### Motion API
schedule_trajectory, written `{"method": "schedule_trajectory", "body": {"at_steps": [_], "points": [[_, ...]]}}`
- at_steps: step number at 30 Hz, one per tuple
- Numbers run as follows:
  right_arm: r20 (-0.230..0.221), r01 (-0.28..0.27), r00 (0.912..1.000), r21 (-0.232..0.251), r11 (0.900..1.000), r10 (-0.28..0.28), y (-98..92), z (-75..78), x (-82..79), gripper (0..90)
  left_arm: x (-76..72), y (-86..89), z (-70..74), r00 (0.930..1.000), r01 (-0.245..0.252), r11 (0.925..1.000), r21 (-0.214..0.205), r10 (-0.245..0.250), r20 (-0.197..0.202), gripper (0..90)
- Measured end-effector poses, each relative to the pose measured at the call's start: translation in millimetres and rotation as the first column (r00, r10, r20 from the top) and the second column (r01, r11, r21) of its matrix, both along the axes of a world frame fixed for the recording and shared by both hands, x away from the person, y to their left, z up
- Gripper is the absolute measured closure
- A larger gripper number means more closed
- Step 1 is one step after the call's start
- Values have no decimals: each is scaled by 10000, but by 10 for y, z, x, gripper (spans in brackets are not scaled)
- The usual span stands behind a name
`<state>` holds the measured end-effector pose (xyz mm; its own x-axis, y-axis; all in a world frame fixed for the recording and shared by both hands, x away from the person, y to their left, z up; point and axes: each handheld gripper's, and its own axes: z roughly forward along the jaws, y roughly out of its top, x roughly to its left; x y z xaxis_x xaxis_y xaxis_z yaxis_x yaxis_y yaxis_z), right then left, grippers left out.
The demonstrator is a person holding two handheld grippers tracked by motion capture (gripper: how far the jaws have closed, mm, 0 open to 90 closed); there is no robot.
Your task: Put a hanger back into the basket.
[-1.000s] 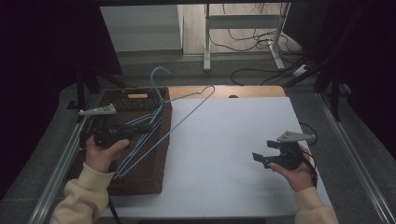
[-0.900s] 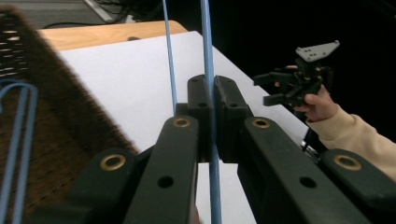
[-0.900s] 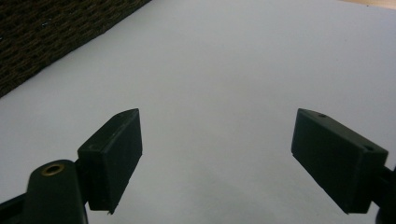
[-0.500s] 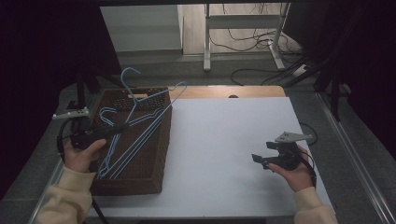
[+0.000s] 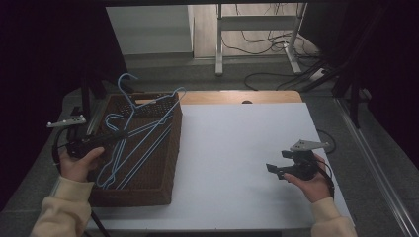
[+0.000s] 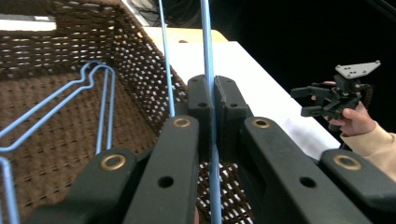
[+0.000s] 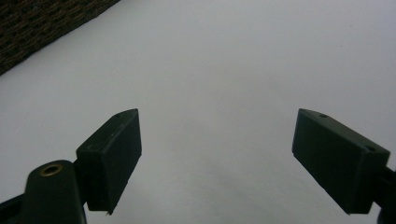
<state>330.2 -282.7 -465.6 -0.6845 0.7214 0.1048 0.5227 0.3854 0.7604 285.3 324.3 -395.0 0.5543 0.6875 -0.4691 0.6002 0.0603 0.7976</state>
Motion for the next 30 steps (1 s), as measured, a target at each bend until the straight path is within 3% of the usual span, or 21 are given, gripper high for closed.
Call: {"method": "schedule_trajectory", "body": {"at_steps": [5,14,21,30], "points": [[-41,37,10000,-25,10000,-37,-4,-4,0,159,-27,125,-62,9992,-357,9993,-64,356,-155,865],[-25,-37,10000,-64,10000,37,10,-10,8,157,-67,238,-198,9973,-565,9984,-78,561,-465,863],[-44,-70,10000,-50,10000,69,20,-9,9,157,1,196,-292,9955,-445,9990,62,449,-832,852],[-65,-71,10000,-69,10000,71,23,-11,12,157,117,114,-229,9965,-246,9997,69,251,-795,863]]}}
